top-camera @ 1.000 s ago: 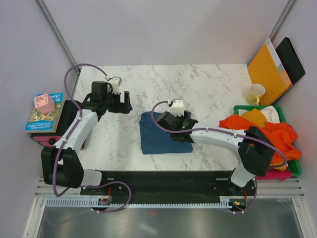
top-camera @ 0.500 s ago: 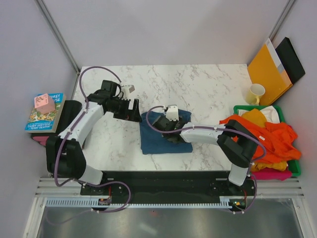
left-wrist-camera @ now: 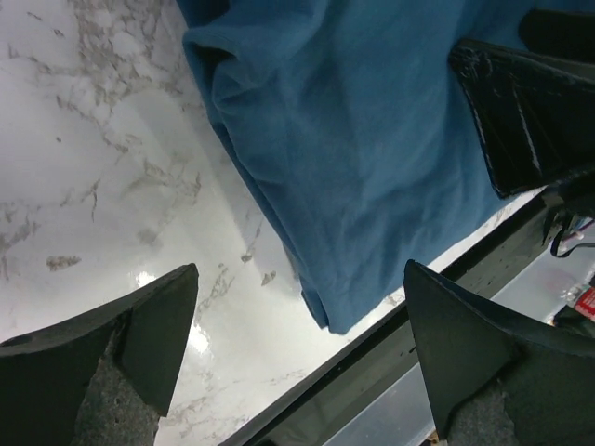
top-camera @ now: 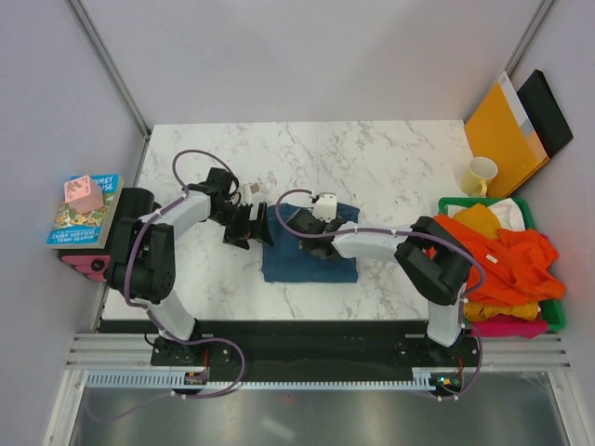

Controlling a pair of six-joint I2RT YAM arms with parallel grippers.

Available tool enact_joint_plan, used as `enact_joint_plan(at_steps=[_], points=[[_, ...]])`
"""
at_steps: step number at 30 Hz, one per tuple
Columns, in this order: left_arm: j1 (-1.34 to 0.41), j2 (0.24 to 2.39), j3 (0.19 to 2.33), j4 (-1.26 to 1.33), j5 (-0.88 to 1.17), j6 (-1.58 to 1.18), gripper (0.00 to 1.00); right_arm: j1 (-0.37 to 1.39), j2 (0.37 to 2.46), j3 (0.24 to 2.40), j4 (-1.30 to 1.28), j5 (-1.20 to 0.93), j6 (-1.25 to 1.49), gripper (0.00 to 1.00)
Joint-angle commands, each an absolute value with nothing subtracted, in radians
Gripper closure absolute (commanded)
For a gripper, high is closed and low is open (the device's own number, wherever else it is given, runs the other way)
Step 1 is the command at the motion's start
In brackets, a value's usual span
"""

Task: Fold and stack the t-shirts
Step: Fold the tshirt

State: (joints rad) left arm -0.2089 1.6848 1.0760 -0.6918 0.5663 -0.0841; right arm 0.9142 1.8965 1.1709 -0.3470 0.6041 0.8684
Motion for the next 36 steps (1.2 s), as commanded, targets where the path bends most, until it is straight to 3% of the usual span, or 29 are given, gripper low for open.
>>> enact_joint_plan(at_steps=[1,4,15,31,36], points=[[-0.207,1.756,1.075,-0.562,0.601,-0.189,0.04,0.893,1.933,1.198,-0.347,0.569,0.956,0.33],[-0.209,1.788,1.04,-0.461,0.569,-0.232,0.06,0.888,1.962,1.224,-0.347,0.548,0.968,0.33],[-0.307,1.809,1.017,-0.319,0.302,-0.265,0.0,0.896,1.944,1.241,-0.328,0.551,0.982,0.34],[-0.333,1.761,0.956,-0.368,0.485,-0.356,0.0,0.896,1.885,1.252,-0.337,0.571,0.965,0.34],[-0.336,1.737,1.005,-0.495,0.557,-0.339,0.0,0.897,1.878,1.252,-0.337,0.575,0.956,0.34]])
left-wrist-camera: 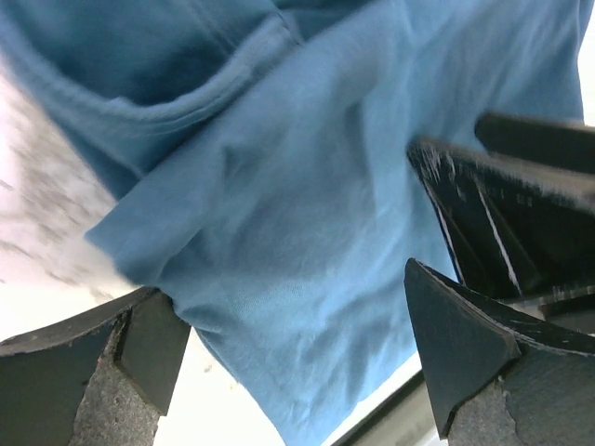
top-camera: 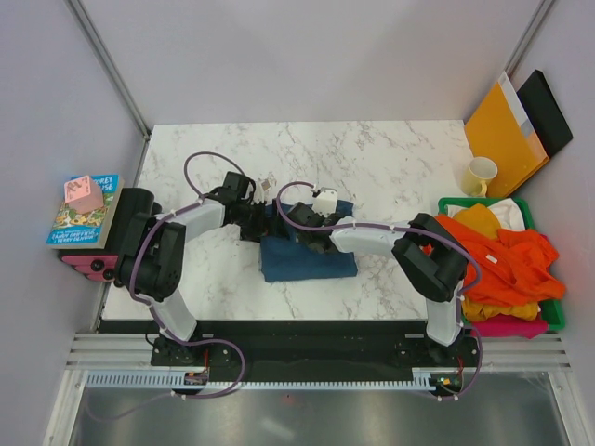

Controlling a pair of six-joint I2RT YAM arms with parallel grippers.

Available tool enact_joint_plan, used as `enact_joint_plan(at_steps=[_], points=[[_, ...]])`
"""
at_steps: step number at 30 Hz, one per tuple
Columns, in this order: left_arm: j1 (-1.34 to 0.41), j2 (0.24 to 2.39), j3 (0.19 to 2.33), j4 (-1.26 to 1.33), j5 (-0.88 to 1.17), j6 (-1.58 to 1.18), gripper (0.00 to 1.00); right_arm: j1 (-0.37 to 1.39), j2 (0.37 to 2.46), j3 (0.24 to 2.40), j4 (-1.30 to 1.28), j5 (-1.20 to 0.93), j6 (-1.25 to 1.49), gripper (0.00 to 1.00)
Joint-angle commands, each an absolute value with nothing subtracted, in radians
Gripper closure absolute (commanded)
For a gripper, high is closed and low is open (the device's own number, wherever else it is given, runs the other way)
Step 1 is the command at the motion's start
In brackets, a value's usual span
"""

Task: Fold and stack the t-shirts
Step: Fold the tshirt

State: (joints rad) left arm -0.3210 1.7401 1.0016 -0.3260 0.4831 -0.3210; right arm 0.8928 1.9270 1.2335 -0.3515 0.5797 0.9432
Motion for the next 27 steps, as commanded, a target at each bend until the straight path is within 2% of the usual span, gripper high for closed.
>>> enact_joint_plan(at_steps=[1,12,18,27], points=[[-0.342,1.732,1.011,-0.502,0.549,-0.333,0.0,0.897,1.878,1.255,-0.337,0.578,0.956,0.34],[-0.342,1.724,1.051,-0.551,0.462,-0.287,0.0,0.905,1.93,1.243,-0.336,0.551,0.971,0.34],[-0.319,1.859,1.132,-0.564,0.422,-0.282,0.01,0.879,2.011,1.262,-0.321,0.499,0.993,0.34],[-0.319,2.022,1.323,-0.577,0.396,-0.291,0.0,0.882,2.005,1.278,-0.31,0.472,0.988,0.34]])
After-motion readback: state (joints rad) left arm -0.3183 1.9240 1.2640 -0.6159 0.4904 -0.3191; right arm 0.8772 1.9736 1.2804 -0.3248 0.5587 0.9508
